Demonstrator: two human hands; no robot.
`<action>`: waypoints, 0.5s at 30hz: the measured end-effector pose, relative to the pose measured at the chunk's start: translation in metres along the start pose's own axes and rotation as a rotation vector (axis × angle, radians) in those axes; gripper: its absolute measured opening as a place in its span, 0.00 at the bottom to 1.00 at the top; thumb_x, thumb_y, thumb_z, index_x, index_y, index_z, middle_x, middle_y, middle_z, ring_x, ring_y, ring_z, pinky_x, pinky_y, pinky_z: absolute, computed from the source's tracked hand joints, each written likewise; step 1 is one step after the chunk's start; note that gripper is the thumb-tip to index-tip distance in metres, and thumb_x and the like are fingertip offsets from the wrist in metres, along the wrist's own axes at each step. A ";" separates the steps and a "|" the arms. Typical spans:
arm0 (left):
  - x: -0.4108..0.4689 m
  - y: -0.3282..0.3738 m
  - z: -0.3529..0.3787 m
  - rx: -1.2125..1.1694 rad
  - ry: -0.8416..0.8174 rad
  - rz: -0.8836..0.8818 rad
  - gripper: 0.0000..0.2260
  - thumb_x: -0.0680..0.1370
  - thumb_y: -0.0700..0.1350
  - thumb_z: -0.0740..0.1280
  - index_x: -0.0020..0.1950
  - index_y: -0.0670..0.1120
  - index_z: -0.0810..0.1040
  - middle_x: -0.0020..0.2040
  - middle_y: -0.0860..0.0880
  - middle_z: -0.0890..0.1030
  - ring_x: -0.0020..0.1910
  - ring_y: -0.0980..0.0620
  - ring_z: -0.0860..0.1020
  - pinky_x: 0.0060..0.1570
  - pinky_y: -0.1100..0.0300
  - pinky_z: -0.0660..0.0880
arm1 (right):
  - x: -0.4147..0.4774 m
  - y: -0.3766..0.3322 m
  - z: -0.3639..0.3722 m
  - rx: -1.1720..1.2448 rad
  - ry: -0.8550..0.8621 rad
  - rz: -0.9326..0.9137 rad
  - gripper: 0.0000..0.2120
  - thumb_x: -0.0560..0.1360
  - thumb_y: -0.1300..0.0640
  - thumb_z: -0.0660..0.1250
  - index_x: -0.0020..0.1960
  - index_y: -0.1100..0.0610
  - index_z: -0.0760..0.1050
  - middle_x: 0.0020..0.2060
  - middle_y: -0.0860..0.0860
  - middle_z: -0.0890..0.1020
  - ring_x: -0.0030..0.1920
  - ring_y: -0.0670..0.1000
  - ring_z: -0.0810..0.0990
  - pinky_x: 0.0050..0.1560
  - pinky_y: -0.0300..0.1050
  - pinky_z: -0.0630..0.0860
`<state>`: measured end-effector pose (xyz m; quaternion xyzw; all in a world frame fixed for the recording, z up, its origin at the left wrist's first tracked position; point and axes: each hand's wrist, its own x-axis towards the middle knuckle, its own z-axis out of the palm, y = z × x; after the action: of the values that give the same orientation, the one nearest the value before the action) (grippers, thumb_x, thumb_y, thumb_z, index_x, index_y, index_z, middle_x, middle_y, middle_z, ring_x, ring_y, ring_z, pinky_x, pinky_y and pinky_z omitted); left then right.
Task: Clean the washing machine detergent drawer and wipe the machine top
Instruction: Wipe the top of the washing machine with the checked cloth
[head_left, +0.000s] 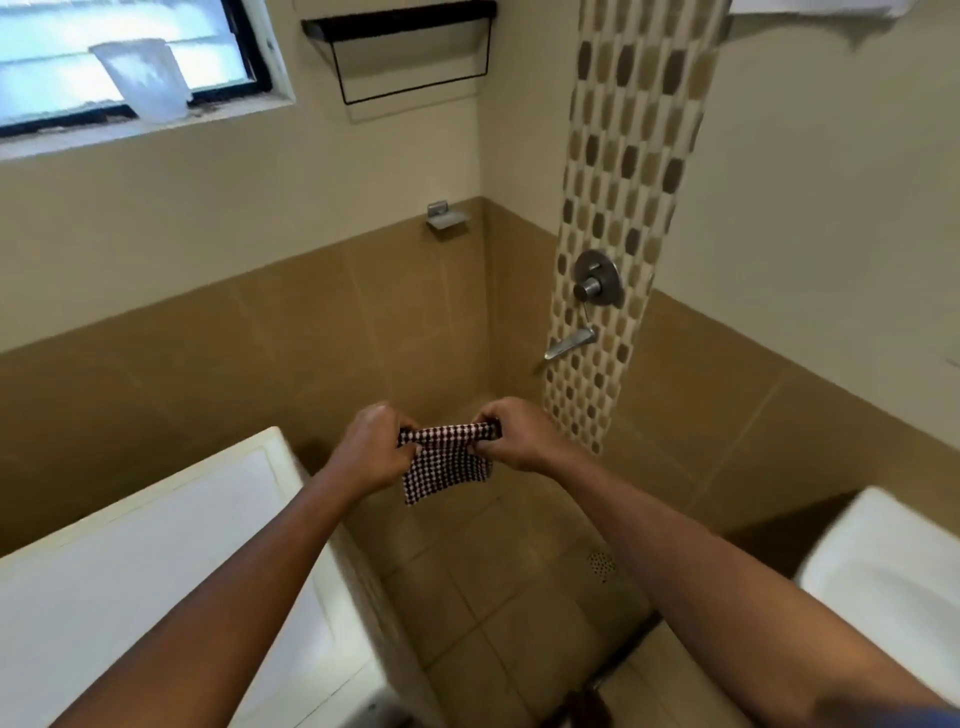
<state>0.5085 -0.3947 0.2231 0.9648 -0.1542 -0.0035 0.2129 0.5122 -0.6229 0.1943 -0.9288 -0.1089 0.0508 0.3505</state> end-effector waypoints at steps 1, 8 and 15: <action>0.015 -0.001 0.002 0.027 -0.022 -0.017 0.08 0.75 0.44 0.75 0.54 0.47 0.86 0.45 0.52 0.77 0.50 0.53 0.77 0.48 0.61 0.71 | 0.011 0.006 -0.006 -0.023 -0.006 0.005 0.07 0.72 0.56 0.75 0.49 0.51 0.83 0.45 0.47 0.81 0.45 0.45 0.80 0.46 0.47 0.81; 0.088 0.023 -0.010 -0.897 -0.015 -0.383 0.09 0.80 0.43 0.69 0.57 0.40 0.82 0.55 0.41 0.85 0.57 0.41 0.82 0.61 0.45 0.76 | 0.088 0.032 -0.078 0.471 -0.175 0.117 0.06 0.73 0.56 0.75 0.41 0.54 0.80 0.37 0.49 0.81 0.38 0.46 0.78 0.36 0.39 0.74; 0.169 0.059 -0.029 -1.284 0.406 -0.647 0.10 0.83 0.44 0.67 0.60 0.38 0.78 0.52 0.40 0.85 0.50 0.43 0.84 0.42 0.55 0.83 | 0.169 0.018 -0.118 0.895 -0.152 0.180 0.22 0.72 0.55 0.77 0.63 0.59 0.78 0.57 0.57 0.85 0.60 0.58 0.83 0.64 0.60 0.79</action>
<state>0.6544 -0.4837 0.2838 0.6296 0.2123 0.0231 0.7470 0.6995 -0.6712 0.2674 -0.6854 -0.0204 0.1912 0.7023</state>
